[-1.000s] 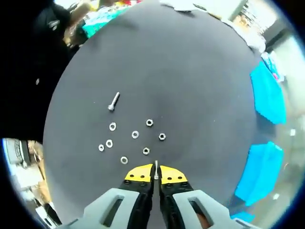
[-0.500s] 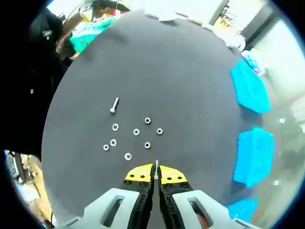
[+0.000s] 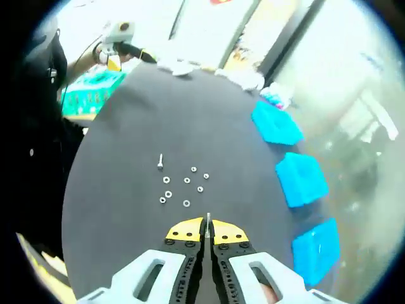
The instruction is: Sort the screws, nuts, and washers into the corresponding bins
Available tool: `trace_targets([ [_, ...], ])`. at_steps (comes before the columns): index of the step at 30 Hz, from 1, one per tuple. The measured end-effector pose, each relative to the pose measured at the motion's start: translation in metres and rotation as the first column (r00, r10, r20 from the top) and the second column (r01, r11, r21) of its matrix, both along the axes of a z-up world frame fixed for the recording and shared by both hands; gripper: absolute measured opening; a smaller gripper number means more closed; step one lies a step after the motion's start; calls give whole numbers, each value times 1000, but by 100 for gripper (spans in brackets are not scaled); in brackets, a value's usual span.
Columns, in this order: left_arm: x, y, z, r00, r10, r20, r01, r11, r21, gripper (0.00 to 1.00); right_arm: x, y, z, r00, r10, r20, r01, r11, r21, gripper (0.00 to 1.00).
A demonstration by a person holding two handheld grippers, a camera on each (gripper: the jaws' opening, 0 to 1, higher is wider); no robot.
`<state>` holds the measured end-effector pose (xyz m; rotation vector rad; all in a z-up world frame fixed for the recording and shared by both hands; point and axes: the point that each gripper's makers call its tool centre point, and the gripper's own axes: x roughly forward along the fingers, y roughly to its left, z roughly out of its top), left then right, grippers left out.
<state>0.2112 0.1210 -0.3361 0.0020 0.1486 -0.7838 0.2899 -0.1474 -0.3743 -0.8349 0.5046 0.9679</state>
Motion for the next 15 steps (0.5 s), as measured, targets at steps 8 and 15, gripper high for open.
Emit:
trace_targets([
  [8, -3, -10, 11, 1000, -18, 22, 18, 1000, 7, 50, -21, -31, 20, 977, -159, 141, 131, 974, 186, 1],
  [15, -4, -15, 14, 999, -23, 28, 23, 1000, 3, 50, -42, -52, 48, 924, -305, 232, 209, 909, 362, 1],
])
